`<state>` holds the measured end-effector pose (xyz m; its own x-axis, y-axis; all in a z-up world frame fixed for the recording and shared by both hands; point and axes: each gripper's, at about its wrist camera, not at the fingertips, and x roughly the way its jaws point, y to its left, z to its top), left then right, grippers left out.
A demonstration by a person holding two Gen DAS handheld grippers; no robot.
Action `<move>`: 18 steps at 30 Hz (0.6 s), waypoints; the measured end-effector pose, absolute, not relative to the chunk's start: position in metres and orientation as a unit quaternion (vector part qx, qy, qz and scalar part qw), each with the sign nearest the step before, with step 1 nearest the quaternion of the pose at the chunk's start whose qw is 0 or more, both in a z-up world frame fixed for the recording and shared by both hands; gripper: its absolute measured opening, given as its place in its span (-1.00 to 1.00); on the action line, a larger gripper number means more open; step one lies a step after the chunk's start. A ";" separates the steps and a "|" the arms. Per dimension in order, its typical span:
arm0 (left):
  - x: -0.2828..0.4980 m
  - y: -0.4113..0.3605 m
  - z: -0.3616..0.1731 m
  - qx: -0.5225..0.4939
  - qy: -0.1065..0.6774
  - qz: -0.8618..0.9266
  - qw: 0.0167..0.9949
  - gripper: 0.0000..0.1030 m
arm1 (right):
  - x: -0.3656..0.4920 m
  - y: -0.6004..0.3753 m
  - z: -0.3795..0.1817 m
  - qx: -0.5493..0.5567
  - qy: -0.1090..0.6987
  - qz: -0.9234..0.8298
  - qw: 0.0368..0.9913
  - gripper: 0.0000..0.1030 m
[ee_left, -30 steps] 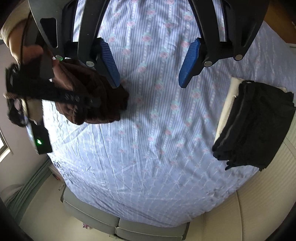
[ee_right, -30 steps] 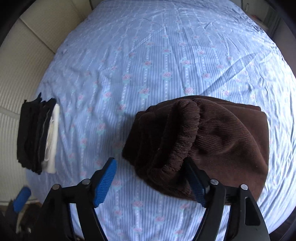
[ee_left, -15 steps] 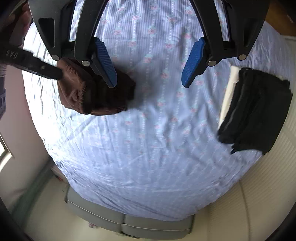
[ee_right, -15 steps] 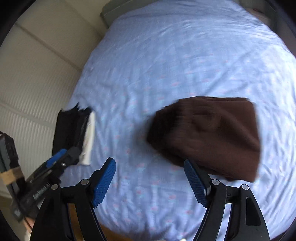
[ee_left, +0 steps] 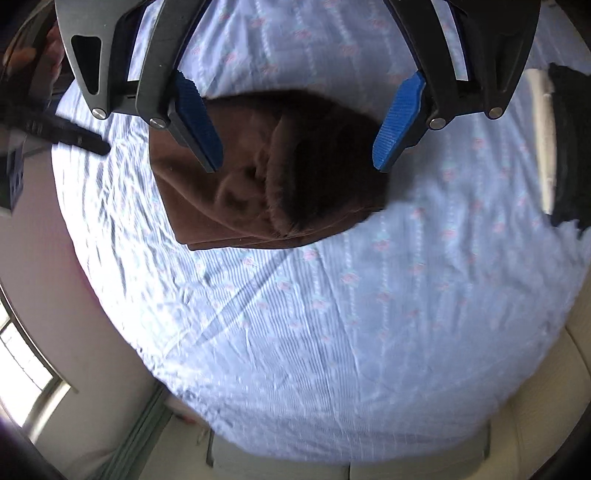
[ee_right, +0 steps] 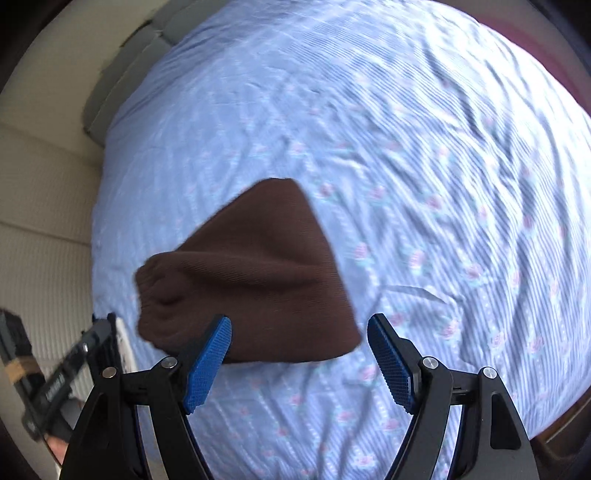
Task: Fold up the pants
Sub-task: 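Grasp the folded brown pants edge with the left gripper and fold it over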
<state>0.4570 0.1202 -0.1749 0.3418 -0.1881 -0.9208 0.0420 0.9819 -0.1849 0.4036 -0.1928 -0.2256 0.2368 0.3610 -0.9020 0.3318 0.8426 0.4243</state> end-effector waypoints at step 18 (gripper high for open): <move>0.452 0.127 -0.207 -0.138 0.597 -0.003 0.790 -0.37 | 0.410 -0.200 -0.264 0.287 0.656 0.052 0.697 0.50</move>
<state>0.4521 0.1265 -0.2068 0.2860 -0.1697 -0.9431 -0.1608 0.9617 -0.2218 0.4105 -0.2002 -0.2639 0.1349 0.4488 -0.8834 0.3033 0.8301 0.4680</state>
